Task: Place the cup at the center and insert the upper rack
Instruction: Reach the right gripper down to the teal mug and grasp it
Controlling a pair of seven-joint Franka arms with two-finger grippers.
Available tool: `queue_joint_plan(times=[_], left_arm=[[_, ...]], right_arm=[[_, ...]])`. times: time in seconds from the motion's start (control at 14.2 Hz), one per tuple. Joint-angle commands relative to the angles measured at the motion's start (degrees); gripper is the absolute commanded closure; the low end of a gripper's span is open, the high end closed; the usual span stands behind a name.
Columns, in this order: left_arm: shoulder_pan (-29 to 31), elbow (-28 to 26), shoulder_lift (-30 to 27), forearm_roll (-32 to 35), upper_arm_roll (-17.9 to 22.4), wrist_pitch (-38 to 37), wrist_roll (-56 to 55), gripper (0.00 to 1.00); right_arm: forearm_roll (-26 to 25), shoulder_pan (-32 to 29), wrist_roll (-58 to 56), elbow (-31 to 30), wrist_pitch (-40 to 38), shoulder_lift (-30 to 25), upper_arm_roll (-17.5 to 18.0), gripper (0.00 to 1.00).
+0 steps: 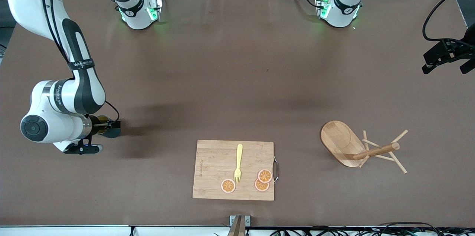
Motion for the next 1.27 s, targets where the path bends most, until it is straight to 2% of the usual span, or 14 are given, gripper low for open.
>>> queue_joint_plan(times=[0.0,0.14,0.42,0.56,0.77,0.84,1.2], left_arm=[[-0.28,1.29,0.4,-0.78,0.2,-1.18,-0.7,0.0],[-0.28,1.29,0.4,-0.78,0.2,-1.18,-0.7,0.0],[-0.28,1.29,0.4,-0.78,0.2,-1.18,-0.7,0.0],[-0.19,1.29,0.4,-0.86,0.2,-1.18,-0.7,0.0],[-0.19,1.29,0.4,-0.86,0.2,-1.18,-0.7,0.0],[-0.19,1.29,0.4,-0.78,0.2,-1.18,-0.7,0.0],[-0.19,1.29,0.4,-0.86,0.2,-1.18,-0.7,0.0]], right_arm=[[-0.48,-0.67,0.23,-0.54,2.58,1.49,0.49,0.02],[-0.48,-0.67,0.32,-0.72,2.42,1.85,0.49,0.05],[-0.39,-0.67,0.32,-1.51,1.97,2.56,0.49,0.33],[-0.39,-0.67,0.32,-1.77,1.8,2.55,0.49,0.5],[-0.39,-0.67,0.41,-1.51,0.13,2.47,0.58,0.92],[-0.22,-0.58,0.49,-1.34,0.22,2.47,0.58,0.99],[0.05,0.47,-0.03,1.29,0.13,2.2,0.76,1.0]])
